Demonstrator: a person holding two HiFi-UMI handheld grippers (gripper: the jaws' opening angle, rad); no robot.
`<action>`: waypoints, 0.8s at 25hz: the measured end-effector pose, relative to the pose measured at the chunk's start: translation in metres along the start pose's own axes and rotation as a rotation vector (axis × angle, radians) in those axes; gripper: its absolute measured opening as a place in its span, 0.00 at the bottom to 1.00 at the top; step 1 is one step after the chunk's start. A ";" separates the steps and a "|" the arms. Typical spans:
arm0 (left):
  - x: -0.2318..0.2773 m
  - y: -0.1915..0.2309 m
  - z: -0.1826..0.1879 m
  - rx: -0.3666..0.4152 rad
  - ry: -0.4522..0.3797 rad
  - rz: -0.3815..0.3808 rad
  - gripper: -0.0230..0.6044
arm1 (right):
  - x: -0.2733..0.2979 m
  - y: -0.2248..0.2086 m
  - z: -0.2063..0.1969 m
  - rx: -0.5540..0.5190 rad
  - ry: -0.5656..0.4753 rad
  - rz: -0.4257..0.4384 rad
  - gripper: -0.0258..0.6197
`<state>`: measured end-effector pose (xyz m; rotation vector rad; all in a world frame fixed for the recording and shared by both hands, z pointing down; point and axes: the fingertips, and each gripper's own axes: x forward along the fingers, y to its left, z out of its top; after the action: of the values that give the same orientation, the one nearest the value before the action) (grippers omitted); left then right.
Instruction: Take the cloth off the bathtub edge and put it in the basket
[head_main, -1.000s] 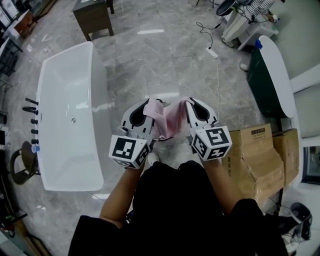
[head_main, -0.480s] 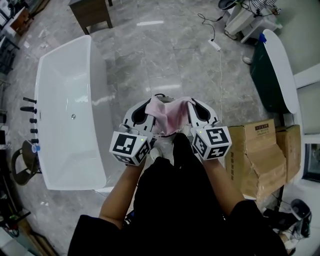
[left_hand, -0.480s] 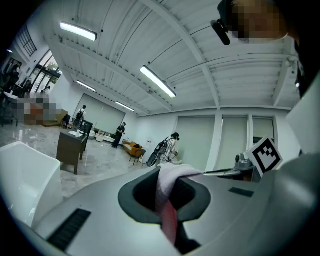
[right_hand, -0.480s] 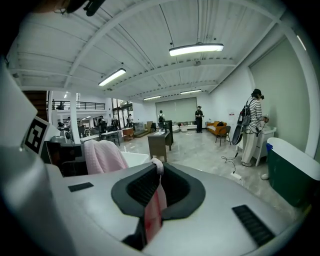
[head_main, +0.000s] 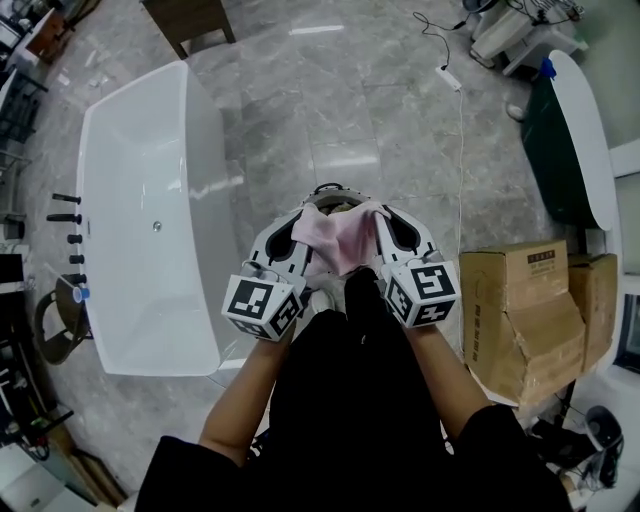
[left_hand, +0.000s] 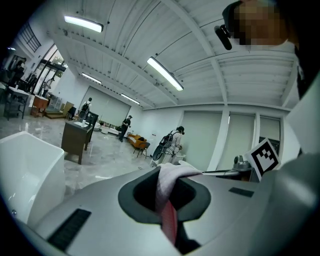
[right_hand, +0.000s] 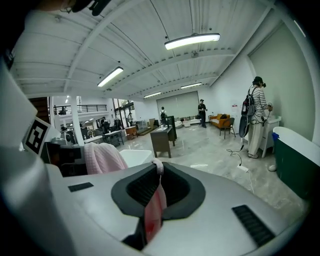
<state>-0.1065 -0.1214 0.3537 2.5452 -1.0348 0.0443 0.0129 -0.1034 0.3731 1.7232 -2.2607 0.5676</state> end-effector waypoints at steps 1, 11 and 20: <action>0.003 0.002 -0.005 -0.004 0.009 0.003 0.06 | 0.004 -0.001 -0.005 0.006 0.008 0.006 0.09; 0.057 0.023 -0.089 -0.049 0.152 0.031 0.07 | 0.049 -0.039 -0.074 0.030 0.102 0.028 0.09; 0.102 0.055 -0.169 -0.098 0.228 0.121 0.06 | 0.097 -0.065 -0.153 0.067 0.232 0.074 0.09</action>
<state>-0.0496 -0.1631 0.5467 2.3232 -1.0708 0.3027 0.0422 -0.1347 0.5607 1.5189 -2.1701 0.8228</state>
